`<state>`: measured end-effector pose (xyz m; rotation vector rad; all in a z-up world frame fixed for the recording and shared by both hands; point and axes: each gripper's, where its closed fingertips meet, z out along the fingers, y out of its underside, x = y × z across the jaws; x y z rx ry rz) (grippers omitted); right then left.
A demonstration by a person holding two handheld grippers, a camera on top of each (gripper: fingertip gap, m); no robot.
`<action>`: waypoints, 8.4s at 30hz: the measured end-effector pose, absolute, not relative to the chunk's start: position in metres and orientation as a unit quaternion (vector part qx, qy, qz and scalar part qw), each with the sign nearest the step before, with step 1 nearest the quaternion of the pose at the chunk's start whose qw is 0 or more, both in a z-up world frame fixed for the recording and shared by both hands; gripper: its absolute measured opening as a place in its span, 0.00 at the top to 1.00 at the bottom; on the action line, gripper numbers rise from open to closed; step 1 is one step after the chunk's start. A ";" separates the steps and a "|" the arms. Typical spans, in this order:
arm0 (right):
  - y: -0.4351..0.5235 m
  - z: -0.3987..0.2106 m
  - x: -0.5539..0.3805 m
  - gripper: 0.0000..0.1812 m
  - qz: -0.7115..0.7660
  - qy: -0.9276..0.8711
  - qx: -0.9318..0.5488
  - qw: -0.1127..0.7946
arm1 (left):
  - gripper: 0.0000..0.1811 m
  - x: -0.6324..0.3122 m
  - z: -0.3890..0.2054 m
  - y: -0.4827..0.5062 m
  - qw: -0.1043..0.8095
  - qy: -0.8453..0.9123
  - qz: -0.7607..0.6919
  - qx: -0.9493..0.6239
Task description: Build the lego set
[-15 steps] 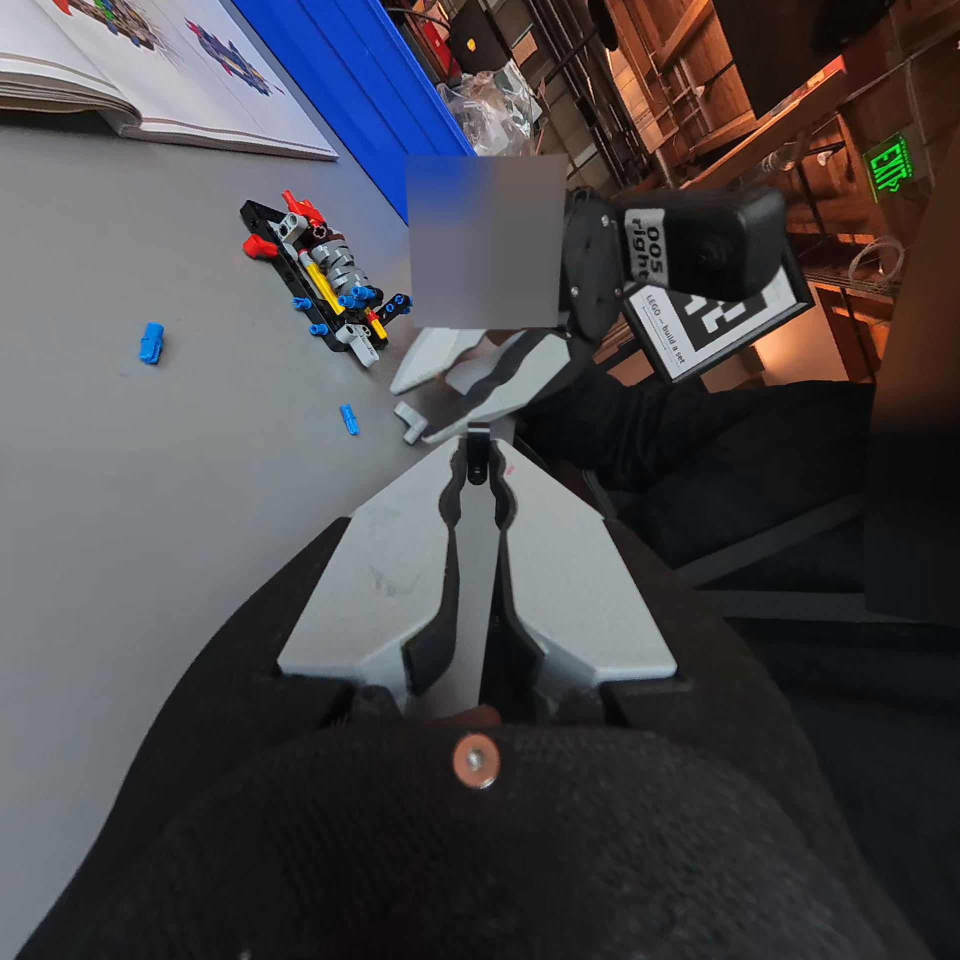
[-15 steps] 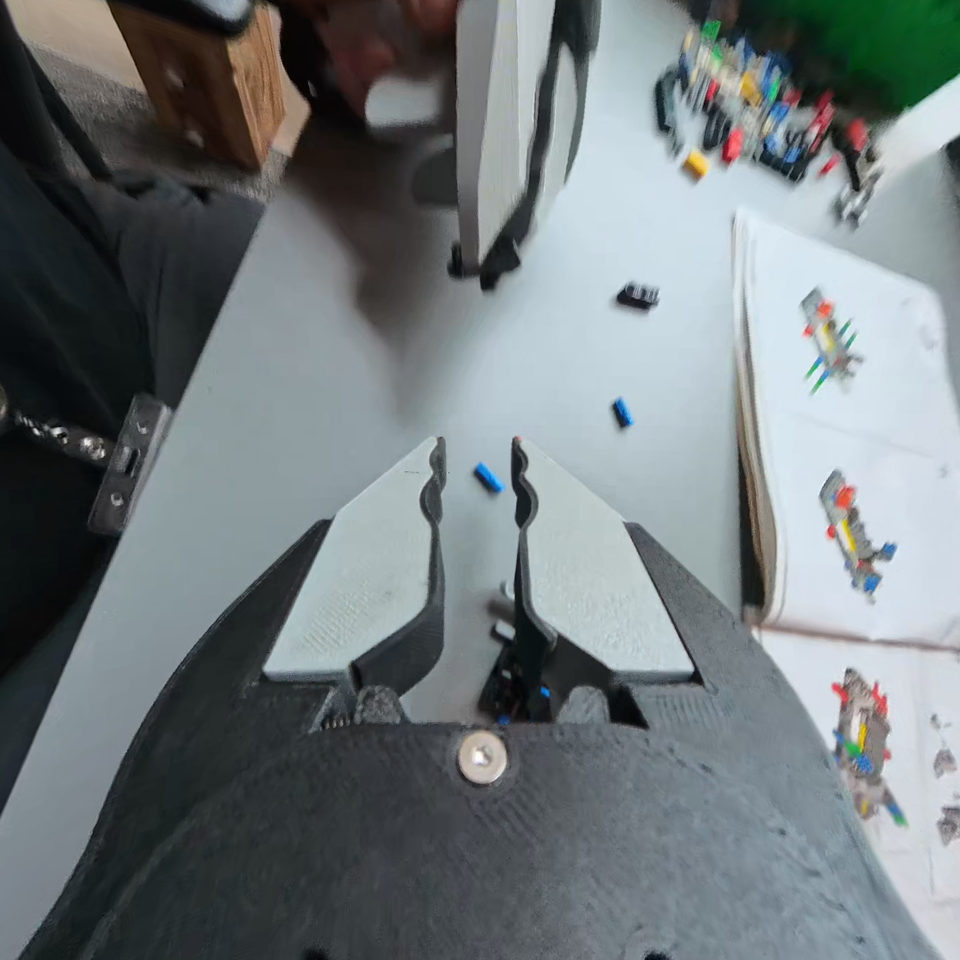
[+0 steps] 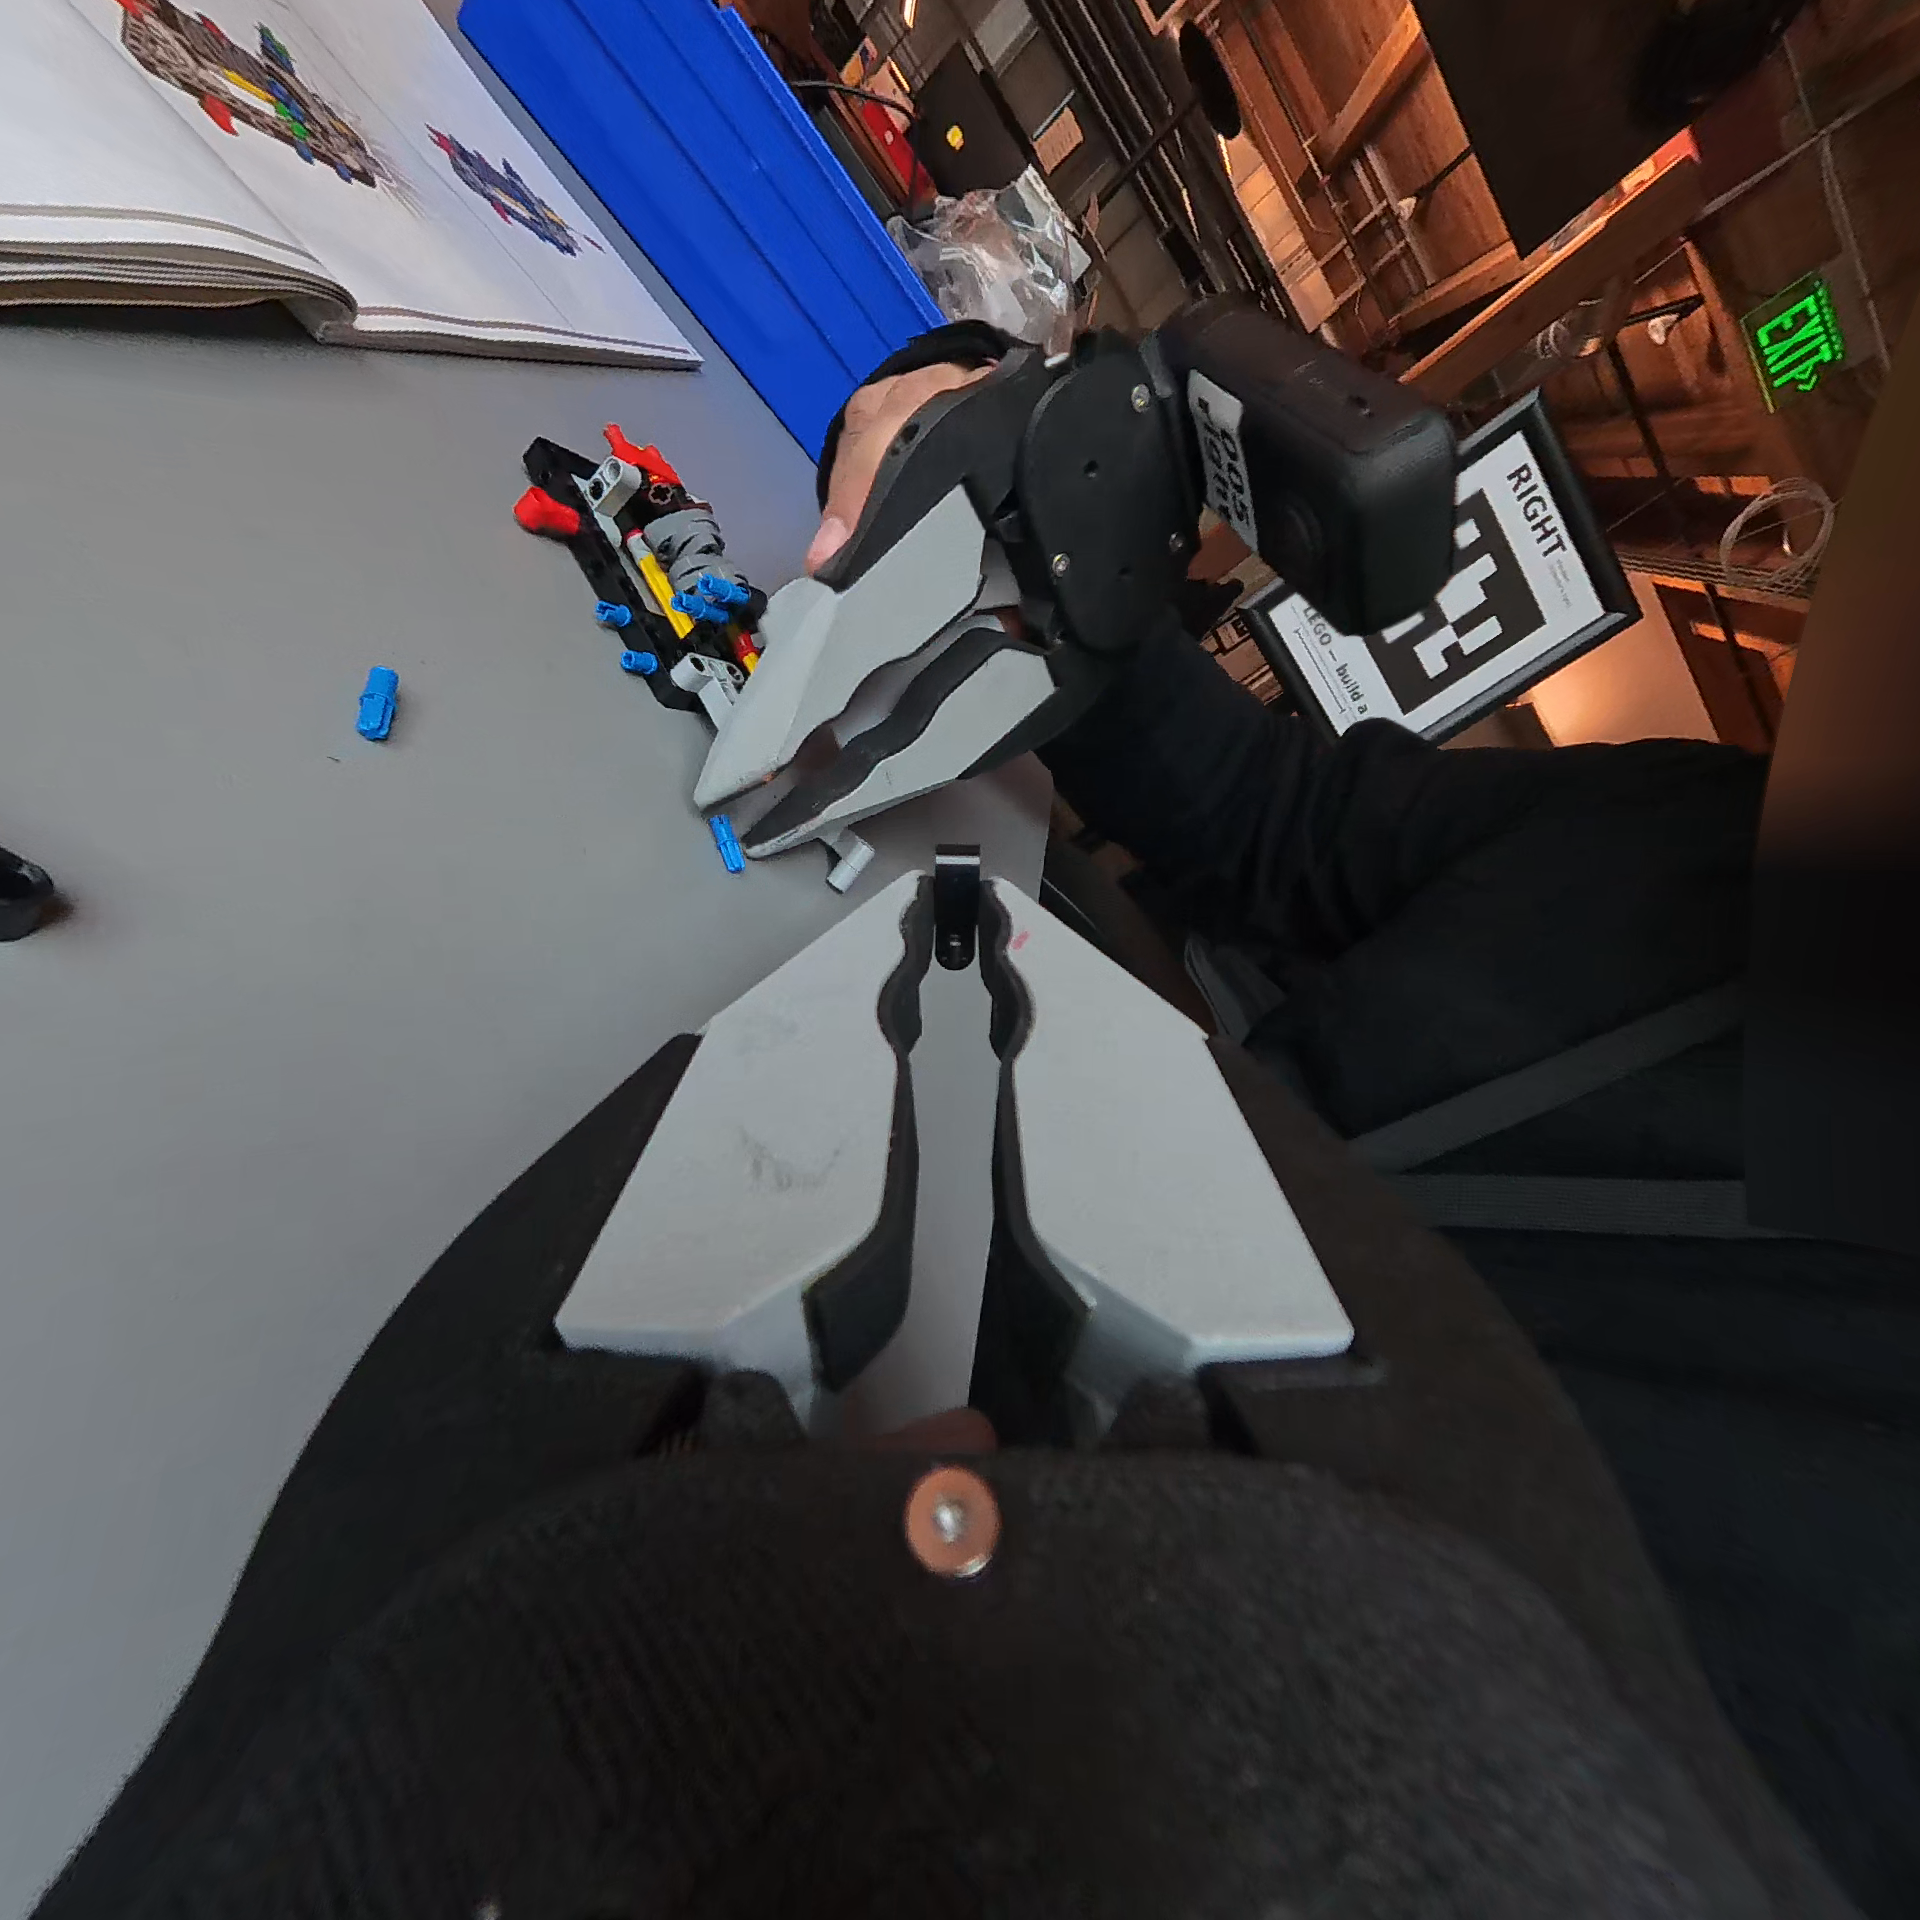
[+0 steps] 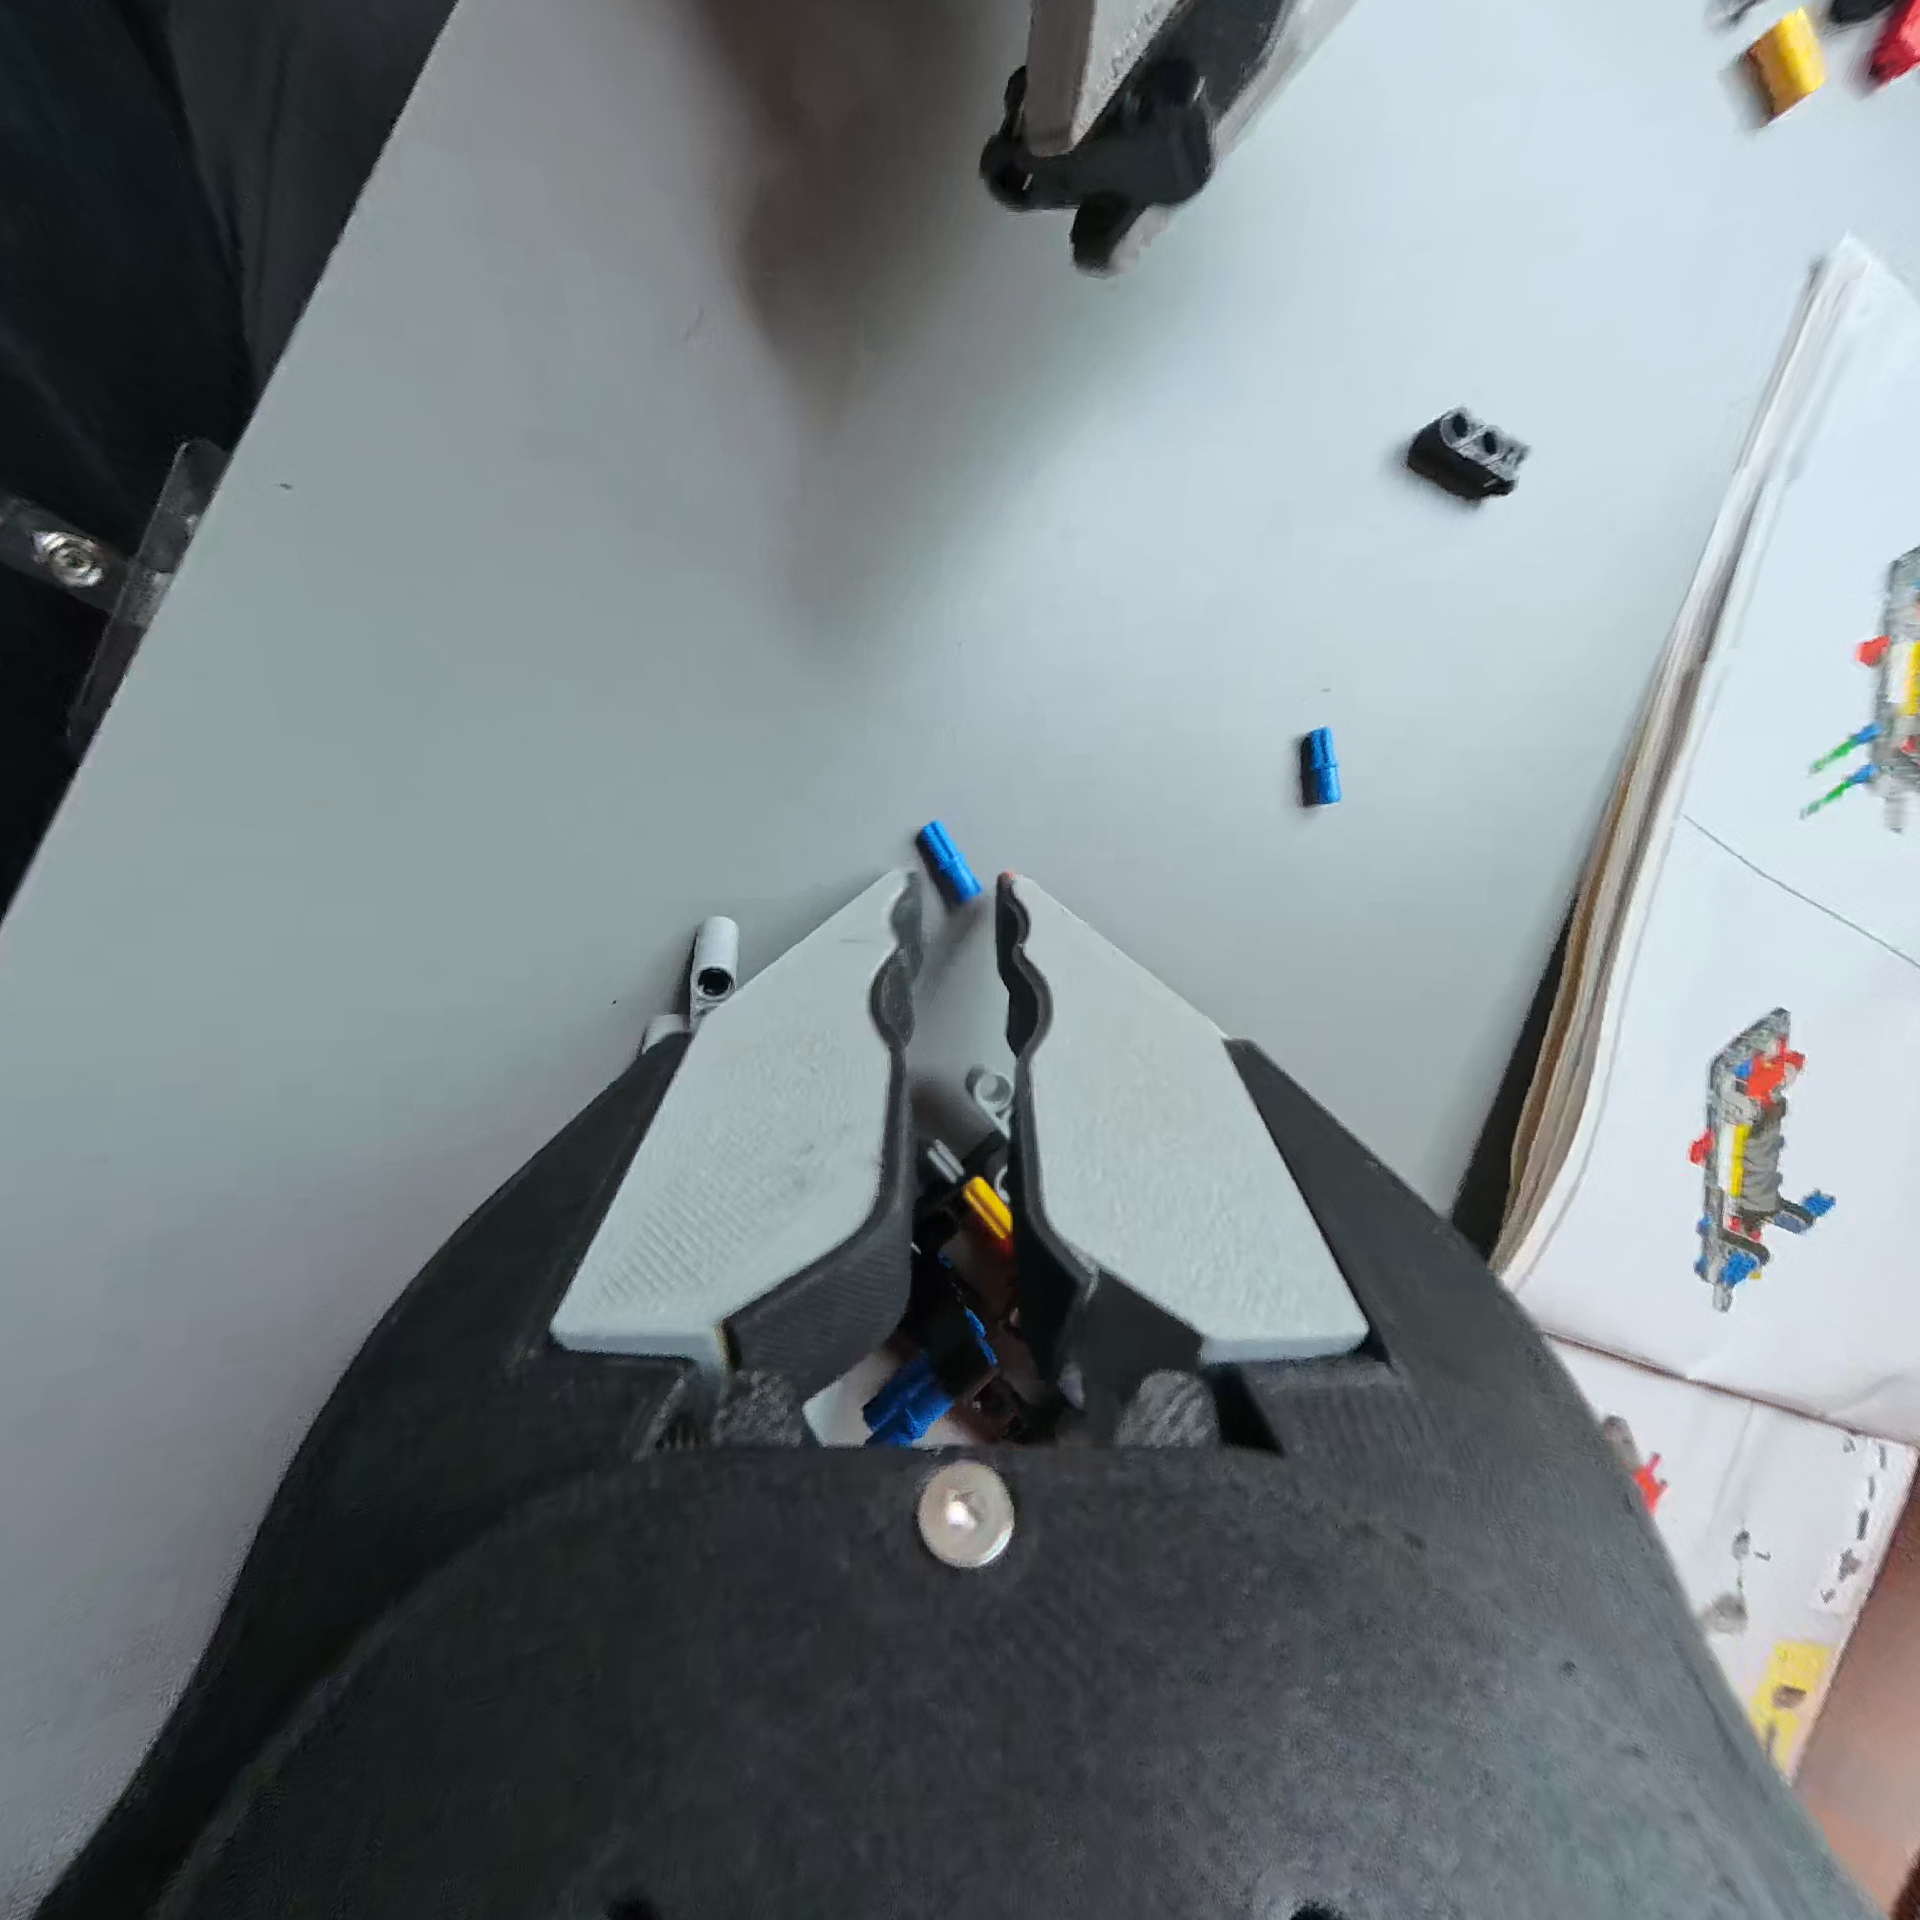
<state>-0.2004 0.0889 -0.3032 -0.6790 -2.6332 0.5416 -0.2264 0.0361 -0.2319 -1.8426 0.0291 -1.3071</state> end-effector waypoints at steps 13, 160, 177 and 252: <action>0.068 -0.282 -0.197 1.00 0.327 -0.876 -0.324 0.144 | 0.97 -0.230 -0.234 0.046 0.438 -0.008 -0.510 -0.740; 0.051 -0.254 -0.156 0.85 0.414 -0.827 -0.227 0.305 | 0.97 -0.139 -0.250 0.062 0.187 0.013 -0.669 -0.719; 0.052 -0.257 -0.143 0.98 0.381 -0.854 -0.186 0.302 | 0.97 -0.127 -0.254 0.050 0.128 0.073 -0.668 -0.730; 0.077 -0.294 -0.211 0.98 0.276 -0.863 -0.367 0.209 | 0.82 -0.301 -0.296 0.039 0.344 0.088 -0.085 -0.931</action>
